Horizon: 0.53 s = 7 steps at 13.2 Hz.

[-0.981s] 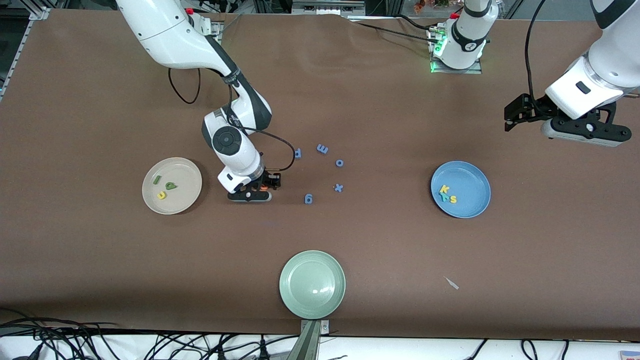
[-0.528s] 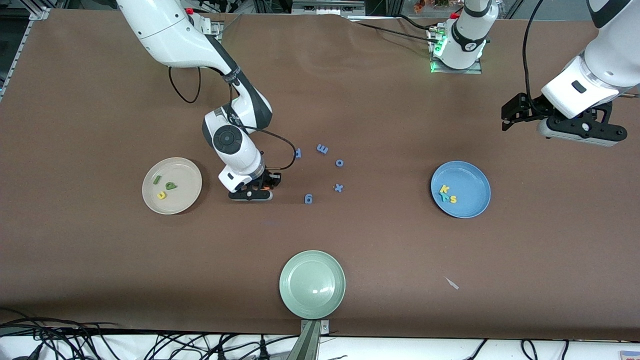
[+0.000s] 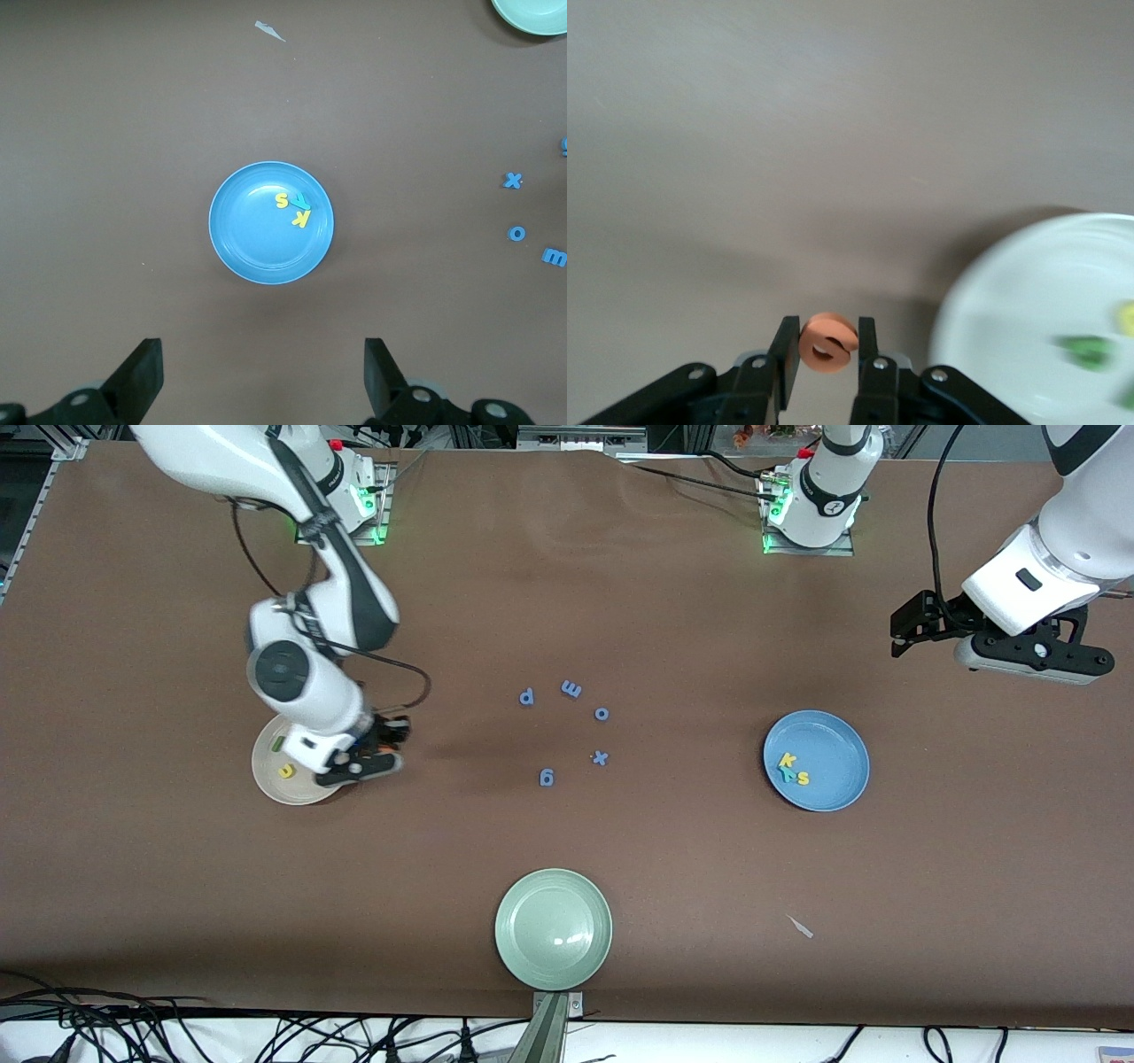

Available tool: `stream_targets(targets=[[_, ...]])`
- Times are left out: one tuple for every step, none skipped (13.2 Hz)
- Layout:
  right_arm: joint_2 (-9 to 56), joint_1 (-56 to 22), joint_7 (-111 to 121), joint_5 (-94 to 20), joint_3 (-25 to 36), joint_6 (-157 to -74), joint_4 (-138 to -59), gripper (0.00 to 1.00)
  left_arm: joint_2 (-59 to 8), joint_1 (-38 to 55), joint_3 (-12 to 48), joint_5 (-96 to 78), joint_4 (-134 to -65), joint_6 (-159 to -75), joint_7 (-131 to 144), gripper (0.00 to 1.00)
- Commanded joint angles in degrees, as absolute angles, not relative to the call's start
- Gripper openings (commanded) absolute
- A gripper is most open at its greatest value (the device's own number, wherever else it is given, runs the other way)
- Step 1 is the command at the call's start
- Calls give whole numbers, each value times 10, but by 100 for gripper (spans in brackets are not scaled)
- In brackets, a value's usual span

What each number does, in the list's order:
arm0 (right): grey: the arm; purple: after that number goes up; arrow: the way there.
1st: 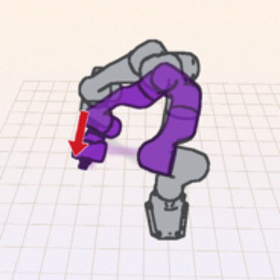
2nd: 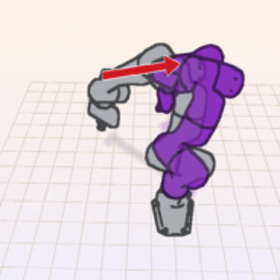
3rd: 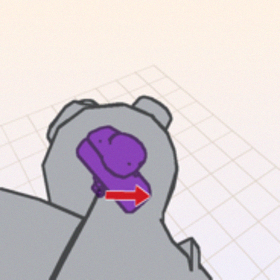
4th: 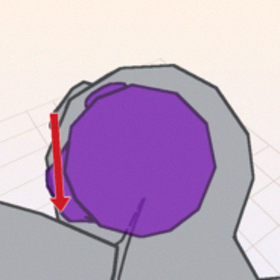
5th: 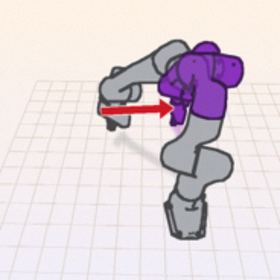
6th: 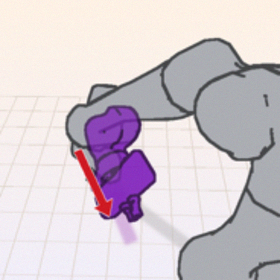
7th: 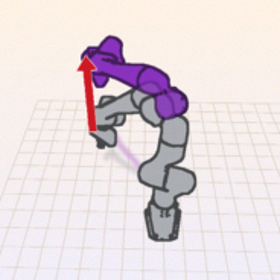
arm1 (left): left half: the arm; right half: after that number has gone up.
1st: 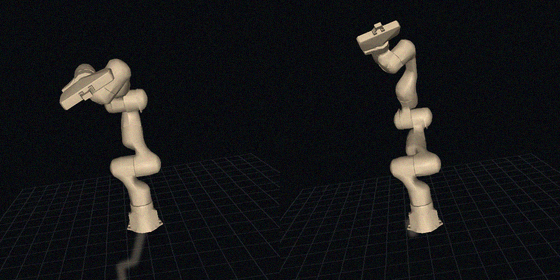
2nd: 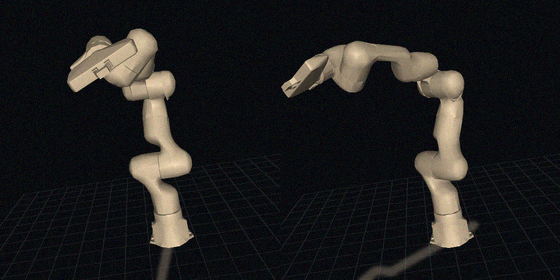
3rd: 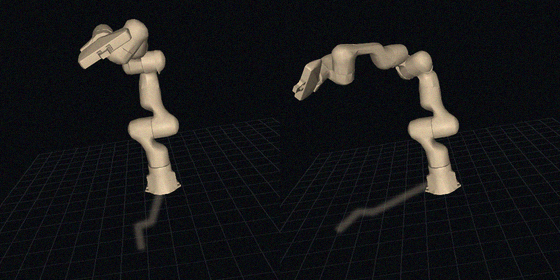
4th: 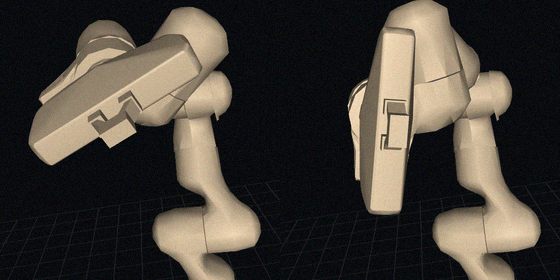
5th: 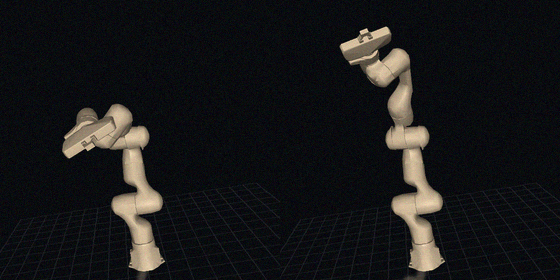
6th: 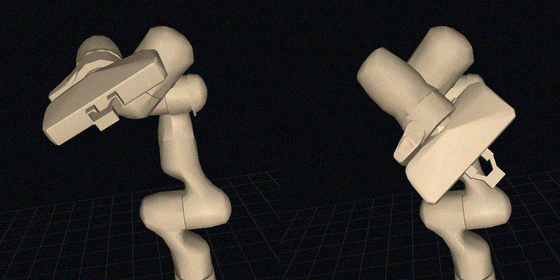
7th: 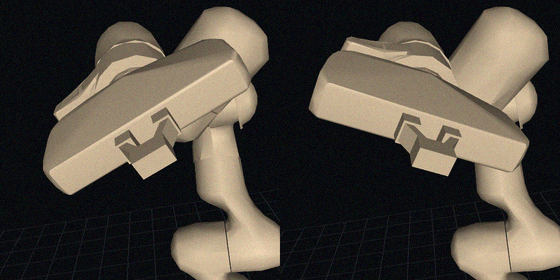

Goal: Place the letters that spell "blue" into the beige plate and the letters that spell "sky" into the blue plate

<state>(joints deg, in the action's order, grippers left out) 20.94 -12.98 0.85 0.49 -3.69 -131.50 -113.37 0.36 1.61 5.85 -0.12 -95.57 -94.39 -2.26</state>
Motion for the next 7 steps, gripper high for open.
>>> stream_targets(targets=[[133, -76, 129, 6, -26, -1315, -1228, 18, 7, 15, 59, -11, -955, -940, -18, 100], [124, -75, 135, 6, -11, -1307, -1239, 30, 8, 15, 59, -11, -955, -940, -18, 100], [120, -75, 141, 6, -8, -1295, -1238, 53, 7, 16, 59, -10, -955, -940, -18, 100], [112, -75, 143, 6, -7, -1282, -1235, 59, 8, 16, 59, -10, -955, -939, -18, 100], [104, -75, 143, 5, -7, -1276, -1232, 66, 8, 16, 59, -10, -955, -939, -18, 100], [94, -75, 140, 6, -7, -1270, -1225, 100, 8, 16, 59, -11, -955, -939, -18, 100], [90, -75, 136, 4, -8, -1237, -1203, 100, 8, 16, 59, -11, -955, -939, -18, 100]])
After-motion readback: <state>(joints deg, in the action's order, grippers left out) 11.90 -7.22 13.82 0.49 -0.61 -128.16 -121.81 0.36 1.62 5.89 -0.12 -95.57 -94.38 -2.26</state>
